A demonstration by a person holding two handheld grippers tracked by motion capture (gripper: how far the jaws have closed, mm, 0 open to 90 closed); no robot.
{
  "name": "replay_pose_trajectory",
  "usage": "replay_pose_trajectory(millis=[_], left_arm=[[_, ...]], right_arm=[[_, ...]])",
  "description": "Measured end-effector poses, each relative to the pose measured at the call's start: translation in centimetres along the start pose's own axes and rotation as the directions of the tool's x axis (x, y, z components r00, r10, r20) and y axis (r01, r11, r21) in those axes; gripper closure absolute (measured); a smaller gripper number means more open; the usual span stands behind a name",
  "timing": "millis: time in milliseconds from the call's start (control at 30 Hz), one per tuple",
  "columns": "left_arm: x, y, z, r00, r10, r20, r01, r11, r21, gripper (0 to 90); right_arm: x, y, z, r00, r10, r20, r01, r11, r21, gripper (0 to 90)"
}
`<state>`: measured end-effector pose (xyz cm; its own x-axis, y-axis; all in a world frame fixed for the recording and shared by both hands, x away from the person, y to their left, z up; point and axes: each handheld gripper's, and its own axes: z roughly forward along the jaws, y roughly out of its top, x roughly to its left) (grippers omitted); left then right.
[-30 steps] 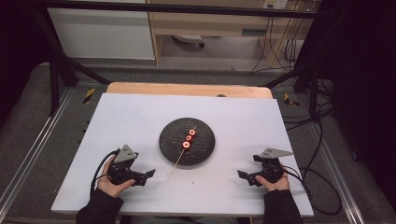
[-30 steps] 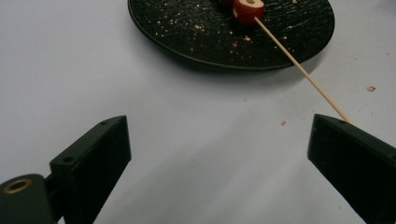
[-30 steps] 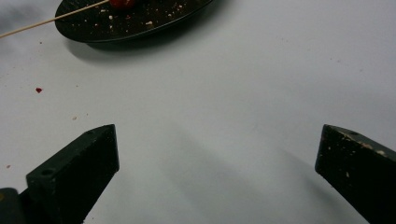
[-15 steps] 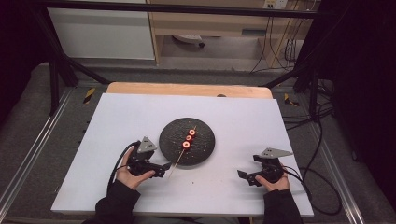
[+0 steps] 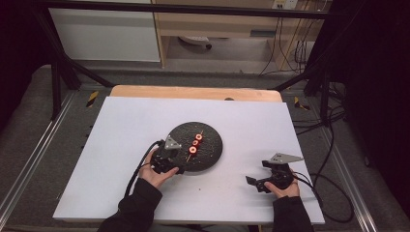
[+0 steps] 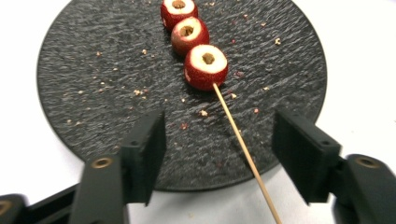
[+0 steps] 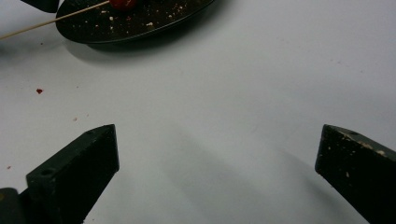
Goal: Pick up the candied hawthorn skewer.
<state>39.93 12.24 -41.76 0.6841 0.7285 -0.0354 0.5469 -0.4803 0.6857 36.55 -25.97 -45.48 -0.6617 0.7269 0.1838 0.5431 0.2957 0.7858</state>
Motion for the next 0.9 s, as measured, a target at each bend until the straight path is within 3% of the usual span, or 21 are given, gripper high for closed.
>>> replay_pose_trajectory(millis=[67,233,500,733,900], left_arm=[[-0.2,0.2,0.4,1.0000,0.002,-0.008,-0.002,0.9999,0.015,39.8],[-0.8,0.7,1.1,0.9996,-0.004,-0.029,0.005,0.9991,0.042,56.5],[-1.7,1.0,2.0,0.9980,-0.011,-0.062,0.016,0.9964,0.083,72.4],[-1.7,1.1,2.2,0.9958,-0.043,-0.081,0.050,0.9951,0.085,81.8],[-1.6,1.0,2.2,0.9938,-0.063,-0.092,0.070,0.9944,0.079,83.4]], right_arm=[[0.0,0.0,0.0,1.0000,-0.001,-0.001,0.001,1.000,0.001,0.7],[0.0,0.0,0.0,1.0000,0.004,-0.002,-0.004,1.000,0.002,0.7],[0.0,0.0,0.0,1.0000,0.002,-0.002,-0.002,1.000,-0.005,0.7],[0.0,0.0,0.0,1.0000,0.003,-0.001,-0.003,1.000,-0.006,0.7],[0.0,0.0,0.0,1.0000,0.004,-0.002,-0.004,1.000,-0.006,0.7]])
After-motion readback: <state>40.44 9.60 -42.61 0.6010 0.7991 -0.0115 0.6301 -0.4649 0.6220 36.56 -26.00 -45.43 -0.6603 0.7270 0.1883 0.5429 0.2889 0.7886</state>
